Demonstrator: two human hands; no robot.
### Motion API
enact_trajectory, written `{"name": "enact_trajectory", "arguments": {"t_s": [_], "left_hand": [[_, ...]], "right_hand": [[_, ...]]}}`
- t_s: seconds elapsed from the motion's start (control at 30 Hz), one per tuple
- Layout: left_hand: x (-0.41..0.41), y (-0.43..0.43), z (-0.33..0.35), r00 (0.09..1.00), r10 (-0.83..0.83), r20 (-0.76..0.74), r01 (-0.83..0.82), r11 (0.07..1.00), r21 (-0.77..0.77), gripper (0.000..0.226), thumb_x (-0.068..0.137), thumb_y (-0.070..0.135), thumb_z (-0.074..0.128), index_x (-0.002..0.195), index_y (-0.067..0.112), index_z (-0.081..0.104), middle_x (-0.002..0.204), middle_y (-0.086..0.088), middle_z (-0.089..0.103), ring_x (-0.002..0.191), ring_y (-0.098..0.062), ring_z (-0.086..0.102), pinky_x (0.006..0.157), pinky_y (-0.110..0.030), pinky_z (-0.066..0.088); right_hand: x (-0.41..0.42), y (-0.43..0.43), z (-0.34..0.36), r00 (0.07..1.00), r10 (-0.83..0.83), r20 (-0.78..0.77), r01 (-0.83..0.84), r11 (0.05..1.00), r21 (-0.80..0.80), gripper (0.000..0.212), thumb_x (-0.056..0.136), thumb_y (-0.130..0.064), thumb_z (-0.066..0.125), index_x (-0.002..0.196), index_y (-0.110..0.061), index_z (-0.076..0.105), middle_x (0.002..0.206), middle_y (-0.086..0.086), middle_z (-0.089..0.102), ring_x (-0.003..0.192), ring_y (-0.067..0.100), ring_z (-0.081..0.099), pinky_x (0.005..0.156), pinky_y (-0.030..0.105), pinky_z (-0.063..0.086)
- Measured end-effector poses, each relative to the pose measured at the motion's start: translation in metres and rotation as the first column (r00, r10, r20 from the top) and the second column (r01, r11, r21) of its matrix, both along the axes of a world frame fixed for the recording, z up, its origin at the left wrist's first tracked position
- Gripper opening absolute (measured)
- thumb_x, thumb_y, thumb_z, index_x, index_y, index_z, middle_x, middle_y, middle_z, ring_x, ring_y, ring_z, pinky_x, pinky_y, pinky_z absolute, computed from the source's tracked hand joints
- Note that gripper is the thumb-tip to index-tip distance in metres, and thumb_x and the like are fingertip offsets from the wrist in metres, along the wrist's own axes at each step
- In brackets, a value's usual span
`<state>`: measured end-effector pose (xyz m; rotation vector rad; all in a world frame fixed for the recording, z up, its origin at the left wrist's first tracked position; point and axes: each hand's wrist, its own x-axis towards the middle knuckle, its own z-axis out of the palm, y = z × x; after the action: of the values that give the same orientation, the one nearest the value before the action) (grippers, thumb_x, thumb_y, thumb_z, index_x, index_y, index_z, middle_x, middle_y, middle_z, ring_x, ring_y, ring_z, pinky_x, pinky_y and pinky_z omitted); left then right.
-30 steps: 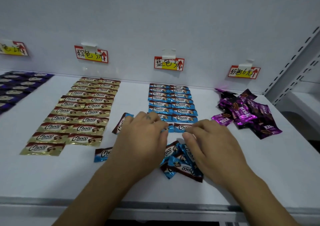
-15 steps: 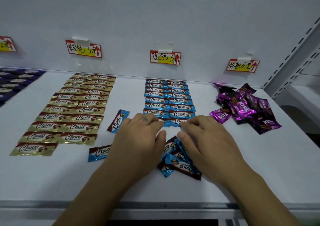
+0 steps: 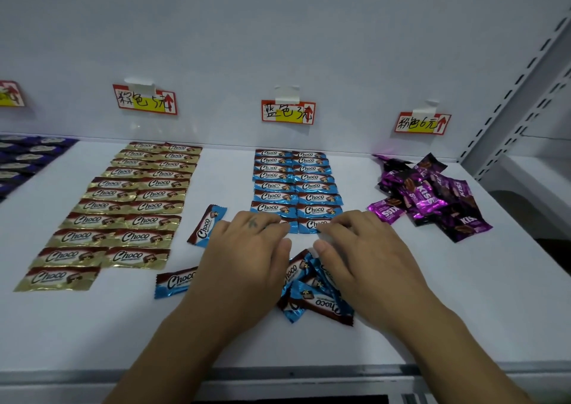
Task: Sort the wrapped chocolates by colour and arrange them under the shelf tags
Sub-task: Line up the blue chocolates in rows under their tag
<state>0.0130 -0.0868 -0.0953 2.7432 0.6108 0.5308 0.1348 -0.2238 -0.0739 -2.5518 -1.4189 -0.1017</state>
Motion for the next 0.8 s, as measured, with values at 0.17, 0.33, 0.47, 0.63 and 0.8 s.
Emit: {"name": "enact_trajectory", "arguments": {"t_s": [0.17,0.33,0.47,0.63,0.8], "left_hand": [[-0.007,0.004,0.014,0.997,-0.028,0.072,0.027,1.0,0.004,0.042,0.094,0.041,0.032,0.11,0.025,0.067,0.108,0.007,0.069,0.103,-0.012,0.057,0.081,-0.03,0.032],[-0.027,-0.001,0.011,0.997,-0.083,0.01,0.082,0.996,0.04,0.043,0.087,0.048,0.039,0.108,0.027,0.069,0.104,0.007,0.07,0.099,-0.017,0.061,0.082,-0.041,0.04],[-0.032,-0.006,0.011,0.996,-0.086,-0.016,0.087,0.995,0.039,0.048,0.084,0.059,0.039,0.104,0.028,0.07,0.097,0.01,0.069,0.092,-0.014,0.06,0.077,-0.037,0.037],[-0.028,-0.009,0.009,1.0,-0.024,-0.001,0.024,0.997,-0.07,0.044,0.083,0.063,0.044,0.104,0.031,0.066,0.102,0.014,0.06,0.094,-0.005,0.044,0.083,-0.032,0.029],[-0.024,-0.008,0.011,0.999,0.011,0.044,-0.003,0.983,-0.186,0.016,0.088,0.046,0.057,0.1,0.036,0.058,0.098,0.023,0.054,0.096,0.0,0.043,0.089,-0.028,0.023]], "right_hand": [[0.008,-0.005,0.016,0.999,0.03,0.015,-0.033,0.968,0.25,0.046,0.095,-0.048,0.034,0.115,-0.022,0.066,0.111,-0.005,0.063,0.1,0.014,0.054,0.086,0.032,0.044],[-0.009,-0.029,0.023,0.995,0.055,-0.078,-0.047,0.994,0.1,0.034,0.093,-0.049,0.045,0.122,-0.037,0.059,0.12,-0.02,0.056,0.093,-0.009,0.028,0.081,0.018,0.025],[-0.018,-0.031,0.02,0.993,0.048,-0.11,-0.054,0.997,-0.049,0.045,0.089,-0.057,0.045,0.131,-0.042,0.05,0.121,-0.02,0.051,0.102,0.0,0.034,0.085,0.021,0.03],[-0.016,-0.026,0.009,0.958,-0.035,-0.284,0.053,0.997,0.059,0.045,0.09,-0.038,0.062,0.131,-0.044,0.047,0.113,-0.019,0.054,0.103,0.004,0.045,0.089,0.025,0.043],[-0.01,-0.021,0.011,0.853,-0.048,-0.52,0.147,0.978,0.151,0.027,0.081,-0.028,0.075,0.102,-0.036,0.059,0.085,-0.014,0.062,0.085,0.005,0.061,0.071,0.031,0.056]]}}
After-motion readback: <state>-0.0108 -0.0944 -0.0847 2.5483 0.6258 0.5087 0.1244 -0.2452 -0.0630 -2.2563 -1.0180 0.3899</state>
